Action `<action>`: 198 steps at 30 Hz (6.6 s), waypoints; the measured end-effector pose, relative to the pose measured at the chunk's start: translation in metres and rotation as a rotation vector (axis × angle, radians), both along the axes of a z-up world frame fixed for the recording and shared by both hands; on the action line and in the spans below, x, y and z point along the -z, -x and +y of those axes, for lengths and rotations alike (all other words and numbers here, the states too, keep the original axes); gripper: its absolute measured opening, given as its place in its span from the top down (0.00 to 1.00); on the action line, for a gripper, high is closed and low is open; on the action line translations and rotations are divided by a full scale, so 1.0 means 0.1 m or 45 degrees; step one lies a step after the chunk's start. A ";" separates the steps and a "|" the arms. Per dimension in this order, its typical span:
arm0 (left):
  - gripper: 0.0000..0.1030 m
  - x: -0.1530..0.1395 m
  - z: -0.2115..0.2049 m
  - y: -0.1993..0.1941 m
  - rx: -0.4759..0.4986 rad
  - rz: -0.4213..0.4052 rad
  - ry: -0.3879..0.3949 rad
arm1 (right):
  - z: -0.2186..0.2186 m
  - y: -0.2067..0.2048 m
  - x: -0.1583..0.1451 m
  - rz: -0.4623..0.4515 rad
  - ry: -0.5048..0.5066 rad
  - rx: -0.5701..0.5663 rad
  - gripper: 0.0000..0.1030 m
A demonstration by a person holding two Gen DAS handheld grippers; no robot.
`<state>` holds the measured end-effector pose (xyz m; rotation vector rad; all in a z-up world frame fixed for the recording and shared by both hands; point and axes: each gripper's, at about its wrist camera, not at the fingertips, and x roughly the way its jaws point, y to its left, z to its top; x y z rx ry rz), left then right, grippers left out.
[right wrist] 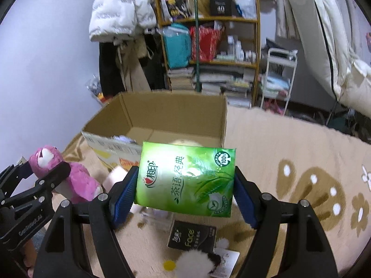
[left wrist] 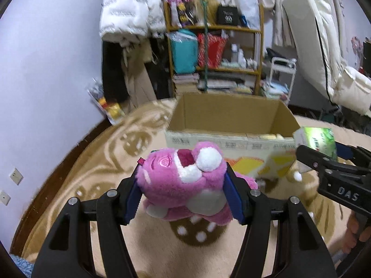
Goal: Organize soft objects
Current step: 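Grasp and lift the pink bear with the left tool while the right tool lifts the green tissue pack, then carry the pink bear and green tissue pack above the box with both tools, then open the left tool over the box while the right tool releases the tissue pack, then lower the left tool onto the pink roll cushion while the right tool reaches the white fluffy toy, then grasp and lift the pink roll with the left tool while the right tool grasps the fluffy toy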
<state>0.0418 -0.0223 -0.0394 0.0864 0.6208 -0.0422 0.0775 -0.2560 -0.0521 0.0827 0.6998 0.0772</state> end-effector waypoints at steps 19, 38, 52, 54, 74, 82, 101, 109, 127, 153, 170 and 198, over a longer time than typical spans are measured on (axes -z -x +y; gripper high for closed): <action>0.39 -0.45 -0.09 0.20 -0.072 -0.437 -0.155 | 0.10 0.14 -0.49 -0.408 0.135 0.088 0.22; 0.39 -0.63 -0.15 -0.33 -0.040 -0.514 -0.121 | -0.03 -0.25 -0.55 -0.477 0.105 0.112 0.22; 0.38 -0.43 -0.14 -0.56 -0.008 -0.489 -0.106 | -0.07 -0.48 -0.41 -0.444 0.113 0.091 0.22; 0.38 -0.40 -0.15 -0.59 -0.004 -0.485 -0.112 | -0.08 -0.49 -0.38 -0.440 0.105 0.087 0.22; 0.38 -0.14 -0.17 -0.85 0.021 -0.329 -0.060 | -0.19 -0.61 0.00 -0.293 0.030 0.065 0.22; 0.37 -0.14 -0.23 -0.84 0.068 -0.302 -0.035 | -0.12 -0.59 0.07 -0.257 0.039 0.031 0.22; 0.23 0.00 -0.39 -0.89 0.133 -0.224 -0.094 | -0.13 -0.61 0.16 -0.194 -0.038 -0.001 0.21; 0.15 0.02 -0.38 -0.87 0.098 -0.212 -0.125 | -0.18 -0.63 0.16 -0.181 -0.058 0.014 0.21; 0.04 -0.13 -0.33 -0.40 0.061 -0.224 -0.190 | -0.33 -0.17 -0.16 -0.192 -0.079 0.065 0.00; 0.04 -0.15 -0.18 -0.03 0.113 -0.074 -0.159 | -0.53 0.39 -0.05 0.087 -0.145 0.171 0.00; 0.04 0.29 -0.39 -0.39 0.253 0.184 -0.096 | -0.41 0.15 0.41 0.417 -0.088 0.125 0.01; 0.04 1.05 -0.65 -0.86 0.352 0.536 -0.076 | -0.30 0.06 1.22 0.873 -0.095 0.094 0.36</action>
